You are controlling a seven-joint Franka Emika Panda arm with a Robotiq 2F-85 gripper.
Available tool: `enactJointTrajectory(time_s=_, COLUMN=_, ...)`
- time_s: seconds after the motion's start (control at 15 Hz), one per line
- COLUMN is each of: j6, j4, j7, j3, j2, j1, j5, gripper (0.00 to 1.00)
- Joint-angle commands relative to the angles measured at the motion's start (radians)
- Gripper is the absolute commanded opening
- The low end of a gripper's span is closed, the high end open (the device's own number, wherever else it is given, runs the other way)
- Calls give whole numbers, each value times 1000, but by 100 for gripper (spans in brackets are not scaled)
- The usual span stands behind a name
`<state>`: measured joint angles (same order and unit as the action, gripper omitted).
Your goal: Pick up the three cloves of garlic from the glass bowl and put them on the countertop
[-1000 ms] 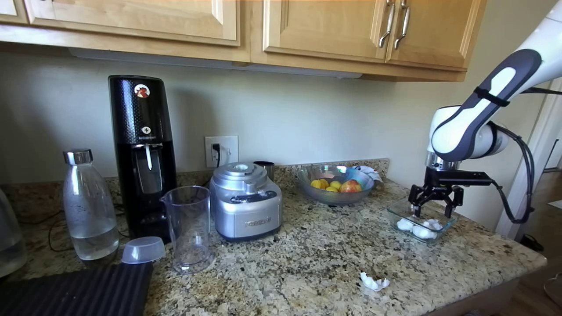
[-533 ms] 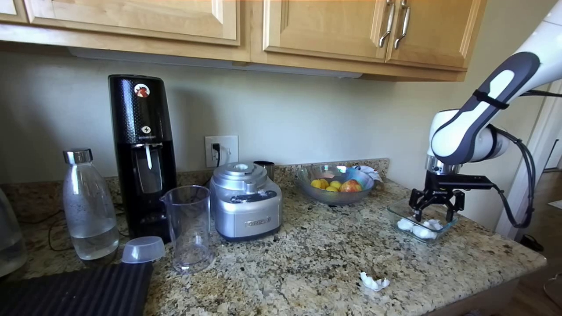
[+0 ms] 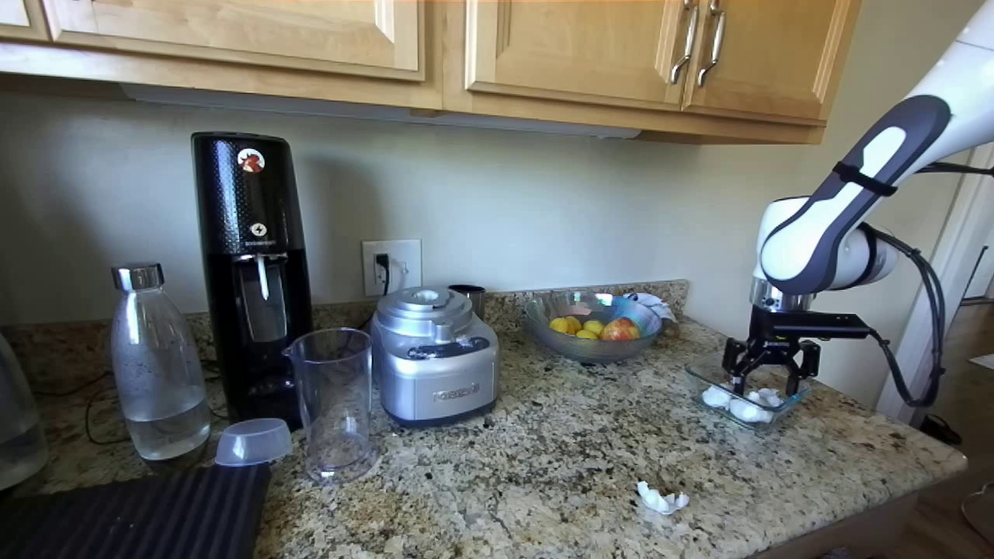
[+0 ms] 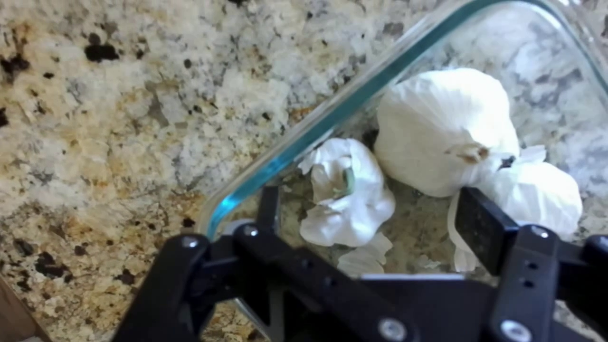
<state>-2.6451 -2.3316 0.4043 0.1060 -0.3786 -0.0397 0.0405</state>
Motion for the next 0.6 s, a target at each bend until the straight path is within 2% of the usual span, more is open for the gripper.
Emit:
enactJointTrajectory(time_s=0.0, j6=-41, j4=-28, j7=4, j3=3, j2=-7, j1=-5, j5=14, gripper=90)
enactJointTrajectory(time_s=0.2, j6=-52, j4=-26, j7=4, j3=5, j2=-16, j1=-3, j5=15, gripper=80)
enactJointTrajectory(time_s=0.33, j6=-59, j4=-24, j7=5, j3=7, j2=-22, j1=-5, j5=14, gripper=79)
enactJointTrajectory(time_s=0.53, j6=-67, j4=-23, j7=7, j3=13, j2=-39, j1=-7, j5=11, gripper=86)
